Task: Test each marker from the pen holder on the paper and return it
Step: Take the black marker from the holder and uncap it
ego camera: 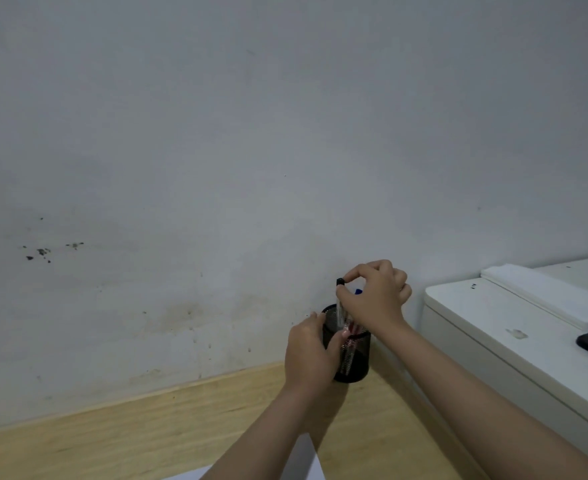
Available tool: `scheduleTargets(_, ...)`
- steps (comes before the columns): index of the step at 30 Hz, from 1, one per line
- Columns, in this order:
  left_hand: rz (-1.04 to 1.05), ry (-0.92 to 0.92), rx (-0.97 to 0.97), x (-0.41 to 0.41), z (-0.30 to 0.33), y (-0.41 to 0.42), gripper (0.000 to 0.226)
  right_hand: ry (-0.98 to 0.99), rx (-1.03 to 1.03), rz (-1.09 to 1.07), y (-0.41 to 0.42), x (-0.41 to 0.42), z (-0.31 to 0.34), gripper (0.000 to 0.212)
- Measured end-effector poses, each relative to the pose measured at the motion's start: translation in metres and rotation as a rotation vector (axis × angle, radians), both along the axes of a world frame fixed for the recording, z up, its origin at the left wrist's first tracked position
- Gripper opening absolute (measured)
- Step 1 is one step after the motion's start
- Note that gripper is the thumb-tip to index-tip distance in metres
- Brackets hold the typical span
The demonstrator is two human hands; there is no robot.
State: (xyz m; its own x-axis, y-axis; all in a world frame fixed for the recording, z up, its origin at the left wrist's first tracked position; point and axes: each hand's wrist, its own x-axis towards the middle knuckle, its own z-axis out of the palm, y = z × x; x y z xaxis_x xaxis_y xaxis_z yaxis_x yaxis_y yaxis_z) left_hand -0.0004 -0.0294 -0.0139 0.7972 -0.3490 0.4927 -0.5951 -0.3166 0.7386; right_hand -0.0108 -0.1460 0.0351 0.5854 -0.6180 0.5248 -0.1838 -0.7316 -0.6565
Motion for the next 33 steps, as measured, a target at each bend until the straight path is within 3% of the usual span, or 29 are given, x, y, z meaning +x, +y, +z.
scheduleTargets(3,0.044,0.146,-0.136,-0.012,0.012,0.013,0.018,-0.172,0.036,0.103,0.017,-0.027,0.014,0.011)
scheduleTargets(5,0.015,0.4,-0.285,-0.023,0.026,0.03,0.026,-0.269,-0.008,0.206,0.032,-0.052,0.021,0.015)
scheduleTargets(9,-0.277,1.031,-0.468,-0.049,0.061,0.074,0.037,-0.369,-0.204,0.37,0.072,-0.104,0.018,0.01)
scheduleTargets(12,-0.398,1.185,-0.548,-0.067,0.077,0.112,0.028,-0.393,-0.303,0.435,0.103,-0.128,0.011,0.016)
scheduleTargets(15,-0.326,1.136,-0.585,-0.084,0.084,0.143,0.012,-0.375,-0.366,0.498,0.126,-0.145,0.003,0.02)
scheduleTargets(17,-0.29,1.053,-0.595,-0.093,0.087,0.164,0.009,-0.357,-0.292,0.55,0.139,-0.156,0.004,0.024)
scheduleTargets(22,-0.252,0.763,-0.428,-0.118,0.088,0.214,0.013,-0.289,0.264,0.566,0.177,-0.166,0.016,0.034)
scheduleTargets(26,-0.257,0.578,-0.26,-0.14,0.083,0.236,0.012,-0.127,0.666,0.639,0.208,-0.163,0.029,0.02)
scheduleTargets(31,-0.052,0.251,-0.238,-0.148,0.072,0.261,0.006,-0.224,0.724,0.644,0.23,-0.164,0.033,0.014)
scheduleTargets(33,0.004,0.174,-0.232,-0.15,0.067,0.269,0.015,-0.241,0.759,0.681,0.237,-0.165,0.032,0.011)
